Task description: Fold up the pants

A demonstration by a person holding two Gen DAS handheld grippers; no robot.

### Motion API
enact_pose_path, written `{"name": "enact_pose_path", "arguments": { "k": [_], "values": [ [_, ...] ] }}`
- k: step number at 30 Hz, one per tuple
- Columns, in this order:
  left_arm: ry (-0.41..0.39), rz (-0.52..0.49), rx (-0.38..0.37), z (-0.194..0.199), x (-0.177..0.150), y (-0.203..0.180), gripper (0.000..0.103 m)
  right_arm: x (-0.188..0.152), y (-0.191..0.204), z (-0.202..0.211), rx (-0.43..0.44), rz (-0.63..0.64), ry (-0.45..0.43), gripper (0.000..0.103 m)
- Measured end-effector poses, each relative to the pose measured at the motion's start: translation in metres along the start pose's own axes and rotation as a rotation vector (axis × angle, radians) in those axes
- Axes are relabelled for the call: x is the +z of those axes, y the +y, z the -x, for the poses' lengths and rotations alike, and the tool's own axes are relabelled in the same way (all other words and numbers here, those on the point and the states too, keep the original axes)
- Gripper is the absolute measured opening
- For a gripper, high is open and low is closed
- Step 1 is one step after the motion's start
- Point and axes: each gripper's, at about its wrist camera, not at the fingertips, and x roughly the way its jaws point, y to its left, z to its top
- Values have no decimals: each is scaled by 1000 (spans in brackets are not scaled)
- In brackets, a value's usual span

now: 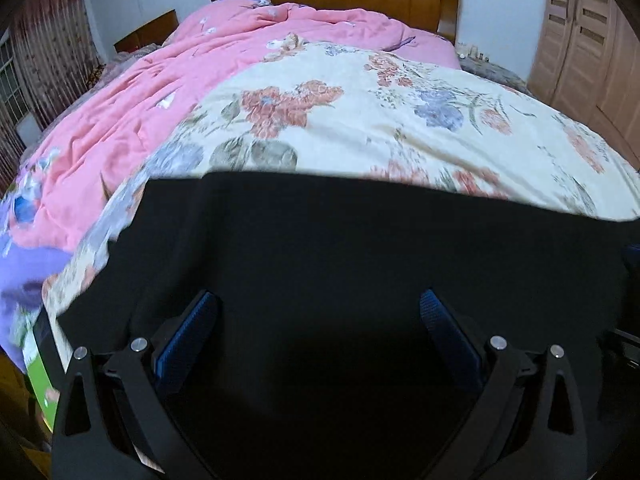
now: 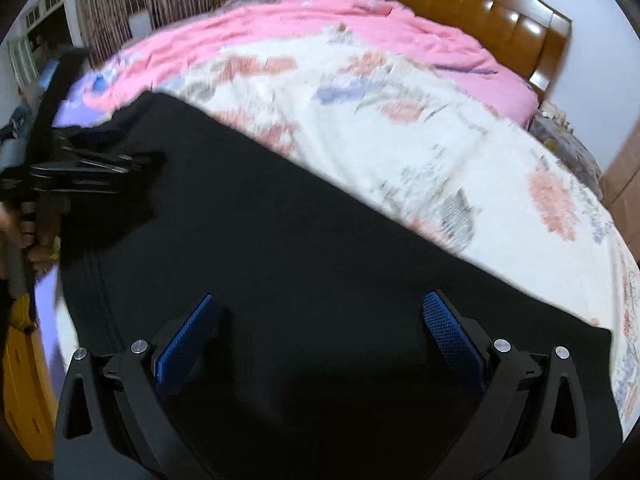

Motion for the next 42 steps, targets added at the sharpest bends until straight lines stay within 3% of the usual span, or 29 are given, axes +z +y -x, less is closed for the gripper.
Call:
{"name": "enact_pose_path", "arguments": {
  "k": [1,7,11,14,15,19,23,32,36,41,42],
  "values": [
    [-5,8,-8,4,-5,3,101,-3,-1,2,4,-5,-31,99],
    [-46,16,-26,24,-26,20,101,7,11,2,-49,-12,-18,99],
    [-76,17,-18,39,-34,22,101,17,33,8,-27,16,-64,99],
    [-154,93,-21,73,-48,44,101,31,63,10,7,65,-86,99],
    [-176,135,2,83,-53,58,101,35,75,10,23,87,-95,99],
    [-191,344,244,117,-86,131,101,53,139,6,118,218,-115,99],
    [-127,428,342,131,-112,171,101,62,196,-4,184,337,-117,99],
    [-80,505,227,126,-153,174,101,90,242,-24,182,390,-116,92],
    [-66,485,191,116,-151,160,101,86,255,-46,95,450,-74,87],
    [-57,492,158,110,-148,155,101,79,257,-52,92,469,-101,86],
    [-57,504,144,109,-147,156,101,79,255,-49,121,457,-118,81]
  ]
}}
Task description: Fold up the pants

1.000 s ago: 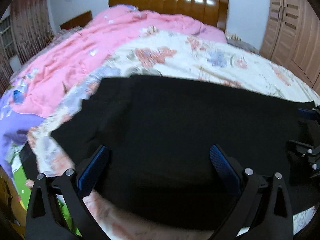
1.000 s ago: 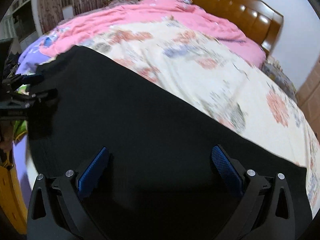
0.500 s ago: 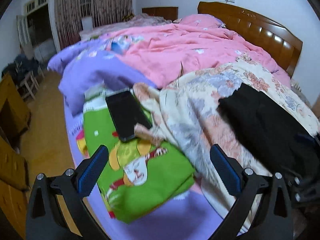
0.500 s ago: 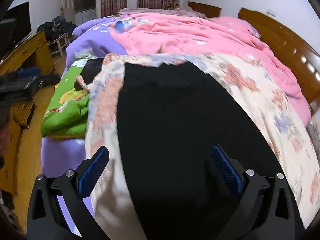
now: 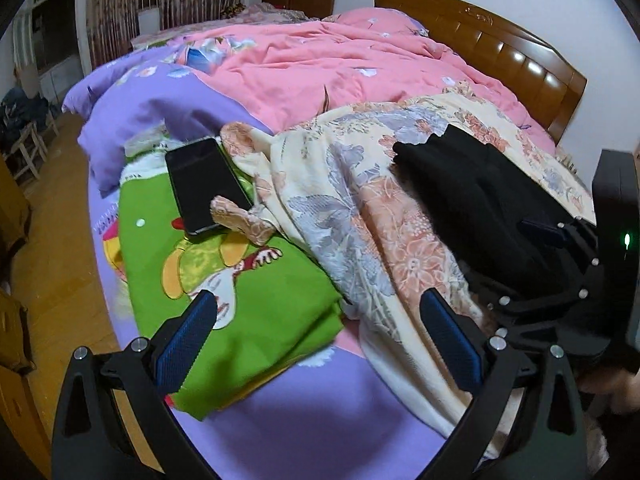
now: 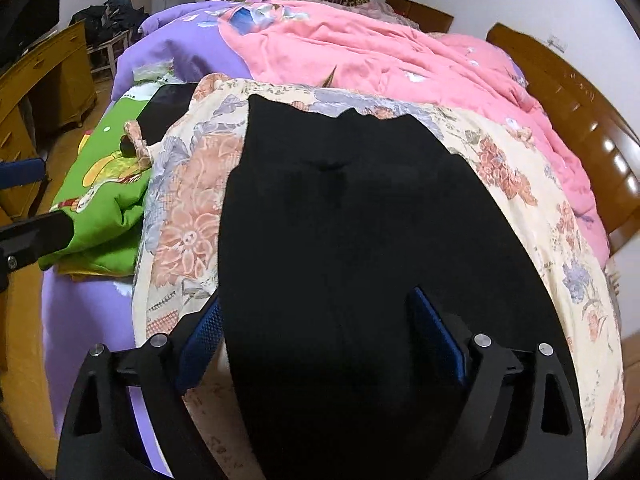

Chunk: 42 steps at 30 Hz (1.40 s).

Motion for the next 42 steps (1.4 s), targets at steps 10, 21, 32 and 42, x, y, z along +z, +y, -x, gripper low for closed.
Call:
{"name": "enact_pose_path", "arguments": {
  "k": [10,21,32,42],
  "values": [
    [69,153,-336,-19,44,-8,101,-2,-34,23,233,-198,-138,33],
    [161,135,-451,-66,85,-56,101,-6,-44,32,297,-245,-160,24],
    [212,83,-491,-95,99,-97,73,-11,-58,51,298,-292,-233,22],
    [167,-60,-357,-102,97,-123,33,-37,-70,76,303,-328,-151,55]
  ]
}}
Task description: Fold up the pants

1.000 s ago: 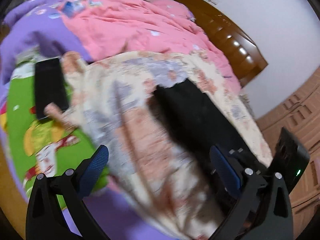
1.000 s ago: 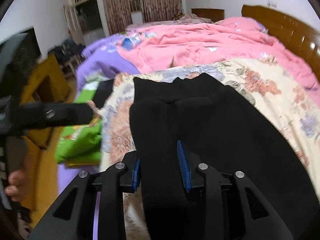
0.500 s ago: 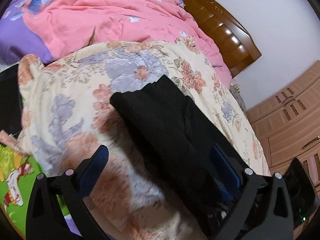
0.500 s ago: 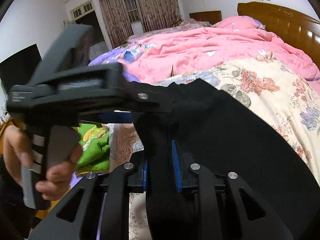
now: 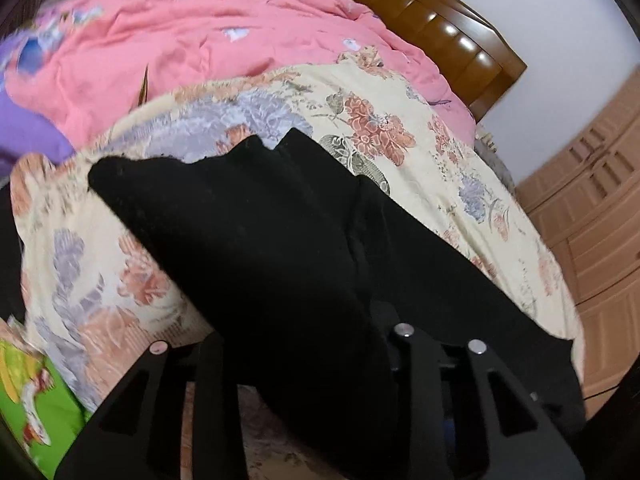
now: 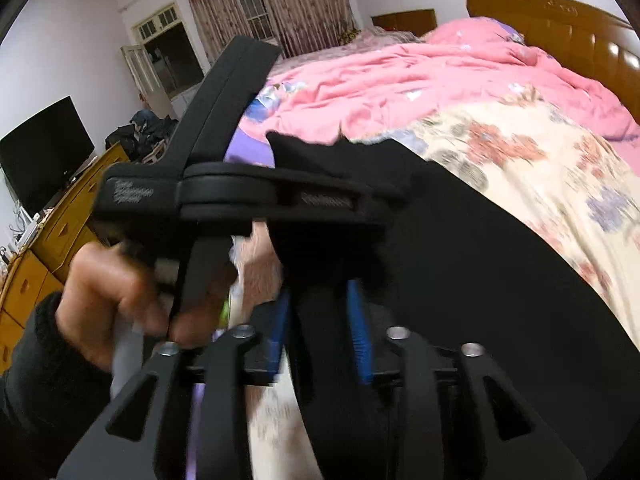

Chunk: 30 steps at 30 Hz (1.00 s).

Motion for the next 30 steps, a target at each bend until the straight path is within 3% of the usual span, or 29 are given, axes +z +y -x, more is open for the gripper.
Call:
{"name": "enact_pose_path", "arguments": {
  "k": [1,2,7,12,14,21,24,26,30],
  "values": [
    [-14,-16,12,1,-1,-2,33,-5,-6,12,-35,-10,-8,86],
    [-31,-40,27,4,-2,-5,32,-10,-13,24,-51,-17,-27,97],
    [-127,-166,81,21,-5,-25,32,-27,-53,47,-190,-73,24,97],
    [-224,-298,105,52,-4,-60,32,-47,-66,21,-281,-45,163,97],
    [-246,-342,97,62,-4,-74,32,-48,-60,18,-309,-13,165,98],
    [-331,-474,100,87,-21,-127,32,-56,-57,47,-237,-64,145,99],
    [-353,-514,88,95,-32,-148,32,-66,-56,58,-272,-50,157,99],
    [-364,-549,82,101,-42,-165,31,-77,-59,51,-305,-41,209,99],
    [-367,-604,58,108,-60,-196,31,-82,-58,56,-283,-38,189,99]
  ]
}}
